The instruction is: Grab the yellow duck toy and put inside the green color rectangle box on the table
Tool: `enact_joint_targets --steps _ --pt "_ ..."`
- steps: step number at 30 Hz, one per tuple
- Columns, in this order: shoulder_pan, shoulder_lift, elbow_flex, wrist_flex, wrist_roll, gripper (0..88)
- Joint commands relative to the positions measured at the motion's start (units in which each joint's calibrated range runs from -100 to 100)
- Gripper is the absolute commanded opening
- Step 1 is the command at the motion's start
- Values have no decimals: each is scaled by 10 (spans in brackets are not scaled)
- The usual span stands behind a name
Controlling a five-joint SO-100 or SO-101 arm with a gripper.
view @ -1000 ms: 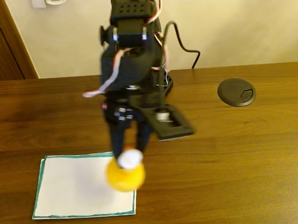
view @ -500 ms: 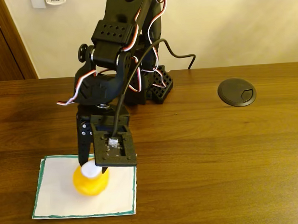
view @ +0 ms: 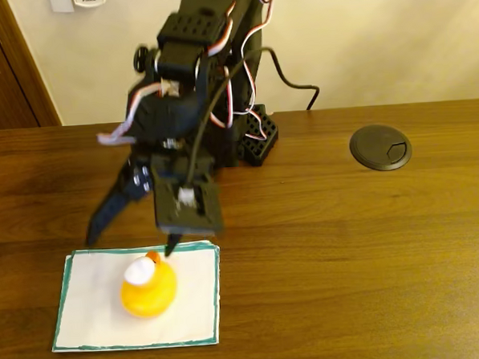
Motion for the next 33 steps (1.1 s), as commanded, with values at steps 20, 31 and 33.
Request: enact_joint_targets --steps 20,31,33 --pt "-232 -454 316 165 -127 2" --pt "-219 -454 316 268 -171 7" --pt "-235 -454 316 289 -171 7"
